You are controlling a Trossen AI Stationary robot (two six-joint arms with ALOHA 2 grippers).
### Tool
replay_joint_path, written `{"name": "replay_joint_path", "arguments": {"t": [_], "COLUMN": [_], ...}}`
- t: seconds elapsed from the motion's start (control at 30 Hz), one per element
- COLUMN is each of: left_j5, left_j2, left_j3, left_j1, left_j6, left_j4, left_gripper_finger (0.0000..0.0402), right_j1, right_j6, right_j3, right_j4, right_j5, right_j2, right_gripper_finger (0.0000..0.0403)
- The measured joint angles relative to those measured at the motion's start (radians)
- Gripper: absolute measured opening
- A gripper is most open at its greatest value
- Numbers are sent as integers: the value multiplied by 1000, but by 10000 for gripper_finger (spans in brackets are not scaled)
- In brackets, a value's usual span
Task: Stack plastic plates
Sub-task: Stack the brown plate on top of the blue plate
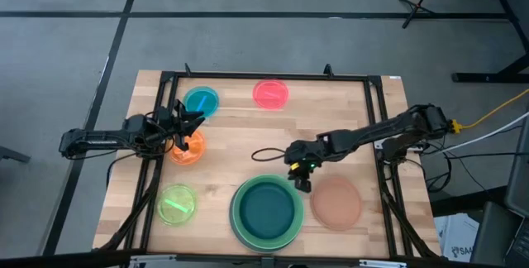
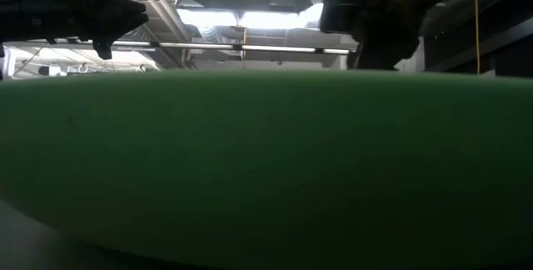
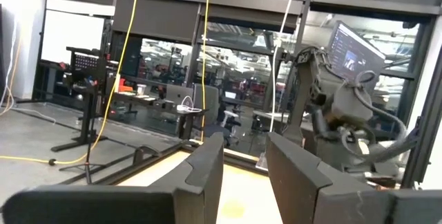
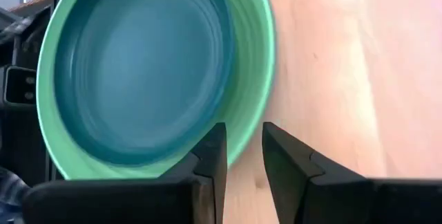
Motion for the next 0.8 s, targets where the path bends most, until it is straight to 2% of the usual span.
{"name": "replay_joint_path", "arguments": {"t": [0.23,0.43,0.6,0.8], "left_j5": [4,1,0,0], "left_j2": [0,0,0,0], "left_j3": [0,0,0,0], "left_j1": [0,0,0,0], "left_j6": [-44,5,6,-21], "left_j4": [29,34,36,11], "left_gripper_finger": [103,103,103,103], "right_j1": [78,167,214,222], "right_j6": [51,137,206,282], "right_j3": [-131,-239,-278,-278], "right_j4": [-4,0,-86,-216], "right_j5": [120,213,300,294], "right_j2": [-140,-244,-307,-333], "right_gripper_finger": [83,83,83,83]}}
